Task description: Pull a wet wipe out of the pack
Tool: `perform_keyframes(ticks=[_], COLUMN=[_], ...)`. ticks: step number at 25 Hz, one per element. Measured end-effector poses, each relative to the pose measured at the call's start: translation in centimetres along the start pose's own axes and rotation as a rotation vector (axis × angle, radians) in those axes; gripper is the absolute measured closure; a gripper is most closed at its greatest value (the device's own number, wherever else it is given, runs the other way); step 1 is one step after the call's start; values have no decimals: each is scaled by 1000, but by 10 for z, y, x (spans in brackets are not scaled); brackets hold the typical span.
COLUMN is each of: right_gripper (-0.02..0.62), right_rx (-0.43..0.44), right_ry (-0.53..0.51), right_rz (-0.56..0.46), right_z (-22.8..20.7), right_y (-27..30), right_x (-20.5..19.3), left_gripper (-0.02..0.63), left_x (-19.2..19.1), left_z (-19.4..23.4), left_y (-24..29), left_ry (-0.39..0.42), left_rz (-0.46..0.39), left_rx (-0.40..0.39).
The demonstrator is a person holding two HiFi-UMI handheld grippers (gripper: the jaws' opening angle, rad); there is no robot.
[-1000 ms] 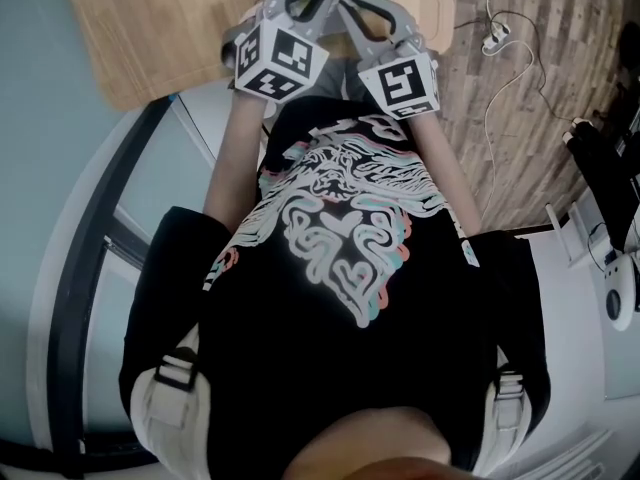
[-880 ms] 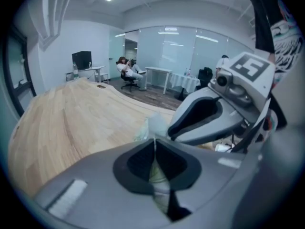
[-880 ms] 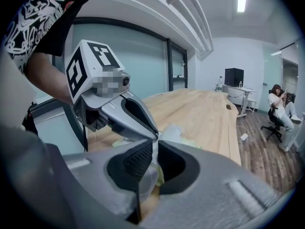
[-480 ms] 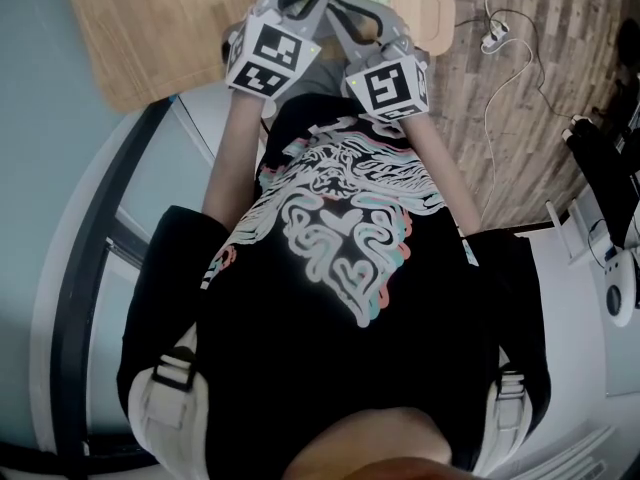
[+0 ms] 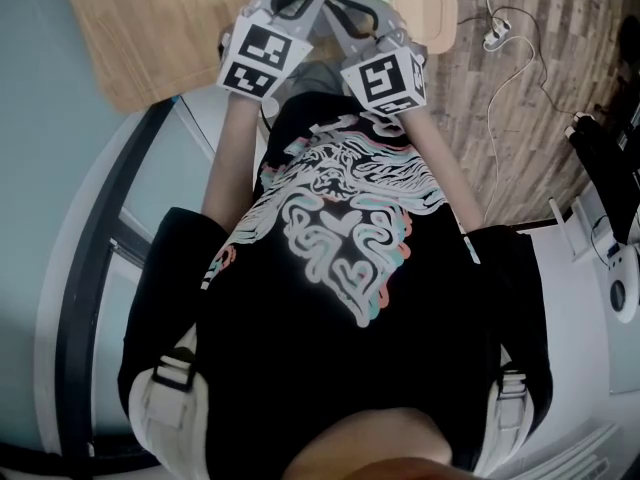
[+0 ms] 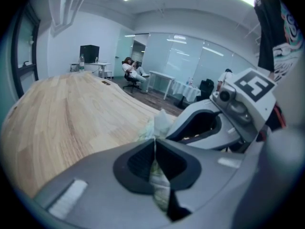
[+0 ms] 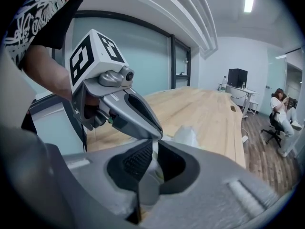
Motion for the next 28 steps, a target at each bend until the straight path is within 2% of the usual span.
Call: perform_keyframes(ticks=[8,18,23,28], right_gripper=[560,561,561,561], right_rx=[6,10,-1,-2], right_ry=[-5,9,-6,11], right_rz=[57,36,73,43], right_z=[1,-3,-1,2], right_y=[2,11,7,8], right_x=[-1,-2,-3,4], left_gripper=[611,611,611,611], left_x=[0,0,-1,-1], left_z=[1,4,2,3], left_y=[-9,-6,-15,-23], left_ry=[-36,-44,-44,-48], left_rz=[-28,-37,-39,-40], left_rx=[-15,-20,-17,-12])
Point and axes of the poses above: the fingertips, and each gripper's own axes: y forward along the fingers, z to its left, x out of its top, the point moved 4 cm from there along -y, backward along the fingers, and after that the axes turned 7 degrees about z, right-handed, at the moved point
